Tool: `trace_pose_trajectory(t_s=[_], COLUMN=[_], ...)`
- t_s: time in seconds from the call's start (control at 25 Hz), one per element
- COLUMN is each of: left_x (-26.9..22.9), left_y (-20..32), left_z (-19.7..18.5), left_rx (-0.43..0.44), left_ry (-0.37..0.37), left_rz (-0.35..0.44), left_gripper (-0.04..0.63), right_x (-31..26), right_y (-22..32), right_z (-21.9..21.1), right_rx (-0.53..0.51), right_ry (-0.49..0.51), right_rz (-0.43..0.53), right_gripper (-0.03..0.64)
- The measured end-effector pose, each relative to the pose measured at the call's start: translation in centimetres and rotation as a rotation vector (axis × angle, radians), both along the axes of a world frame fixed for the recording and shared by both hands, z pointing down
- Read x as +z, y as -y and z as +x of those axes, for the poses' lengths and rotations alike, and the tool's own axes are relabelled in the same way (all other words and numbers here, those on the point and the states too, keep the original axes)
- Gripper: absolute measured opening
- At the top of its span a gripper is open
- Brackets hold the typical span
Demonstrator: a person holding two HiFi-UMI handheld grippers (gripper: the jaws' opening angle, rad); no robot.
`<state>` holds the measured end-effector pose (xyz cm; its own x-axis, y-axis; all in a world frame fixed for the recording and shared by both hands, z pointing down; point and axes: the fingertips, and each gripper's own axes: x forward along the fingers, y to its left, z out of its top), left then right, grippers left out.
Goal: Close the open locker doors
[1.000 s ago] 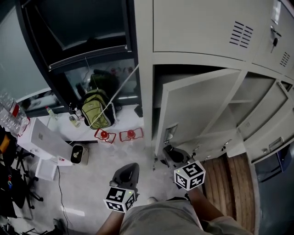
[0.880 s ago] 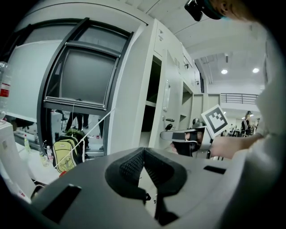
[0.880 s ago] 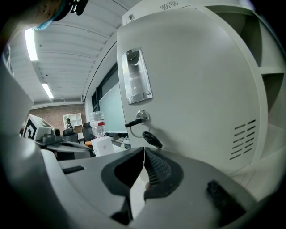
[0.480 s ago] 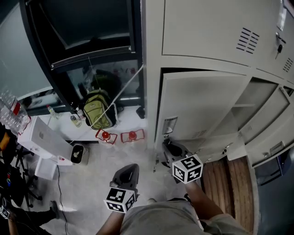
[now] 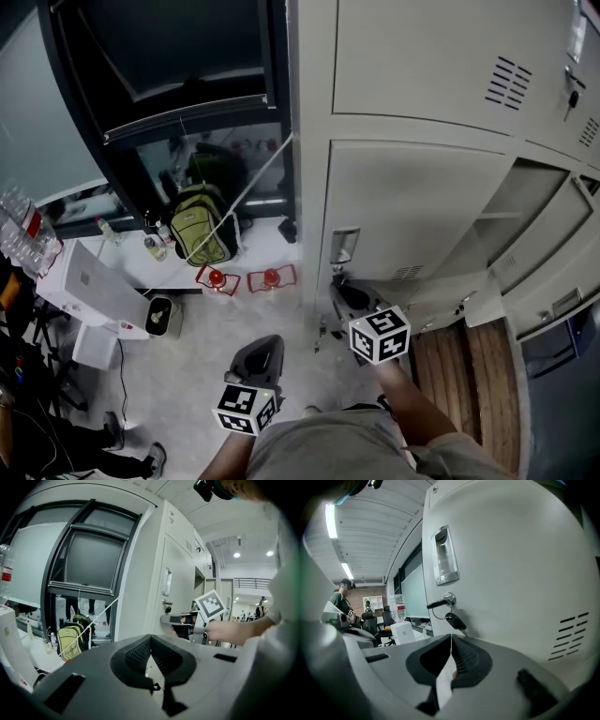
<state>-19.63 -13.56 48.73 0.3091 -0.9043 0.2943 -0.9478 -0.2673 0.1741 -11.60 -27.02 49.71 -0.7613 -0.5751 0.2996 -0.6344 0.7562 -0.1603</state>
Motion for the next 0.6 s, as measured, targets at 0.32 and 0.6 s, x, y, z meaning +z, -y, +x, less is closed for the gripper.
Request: trace_pose_trajectory(t_s=[0.32,0.6], left_x=[-0.06,-0.08], left_y=[-0.17,-0.21], left_z=[-0.75,-0.81], left_rx=[-0.009,-0.010], left_ry=[-0.002,-0.006], left_rz=[0.000,-0.002], left_gripper=[0.014,0.014], right_x=[0.09,0.47], right_y=[0.50,0.29], right_z=[-0.37,-0.25], right_rx=[0.001,-0.003], right_ry=[-0.011,-0.023], right_rz=[0.003,-0.006], right_gripper=[0.028,0.028])
